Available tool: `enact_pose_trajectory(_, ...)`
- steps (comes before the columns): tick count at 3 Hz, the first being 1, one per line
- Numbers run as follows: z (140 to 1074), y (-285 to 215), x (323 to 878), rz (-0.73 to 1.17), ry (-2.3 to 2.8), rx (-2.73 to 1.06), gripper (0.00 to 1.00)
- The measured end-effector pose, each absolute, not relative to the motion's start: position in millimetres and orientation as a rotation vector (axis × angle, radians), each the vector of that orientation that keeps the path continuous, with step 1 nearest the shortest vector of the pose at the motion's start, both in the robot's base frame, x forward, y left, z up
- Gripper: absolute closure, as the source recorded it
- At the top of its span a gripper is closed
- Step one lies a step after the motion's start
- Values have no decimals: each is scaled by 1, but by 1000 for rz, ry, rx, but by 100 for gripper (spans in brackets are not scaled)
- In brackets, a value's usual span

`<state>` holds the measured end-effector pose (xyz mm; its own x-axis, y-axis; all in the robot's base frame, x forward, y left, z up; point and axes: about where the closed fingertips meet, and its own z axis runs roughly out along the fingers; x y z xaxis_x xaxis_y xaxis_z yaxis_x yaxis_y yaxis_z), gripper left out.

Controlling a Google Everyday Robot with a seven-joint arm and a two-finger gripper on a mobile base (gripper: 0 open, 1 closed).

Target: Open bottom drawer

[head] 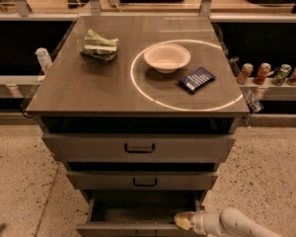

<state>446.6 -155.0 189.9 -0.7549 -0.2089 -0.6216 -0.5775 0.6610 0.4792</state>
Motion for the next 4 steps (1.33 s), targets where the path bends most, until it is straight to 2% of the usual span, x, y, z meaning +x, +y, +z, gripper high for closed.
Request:
enact_pose_trajectory(2, 183, -170, 387, 1028, 2481, -522, 100)
enact_pose_trajectory(3, 177, -175, 393, 1047, 2354, -371, 100)
enact_pose_trajectory(4, 202, -207, 430, 959, 2079, -247, 100)
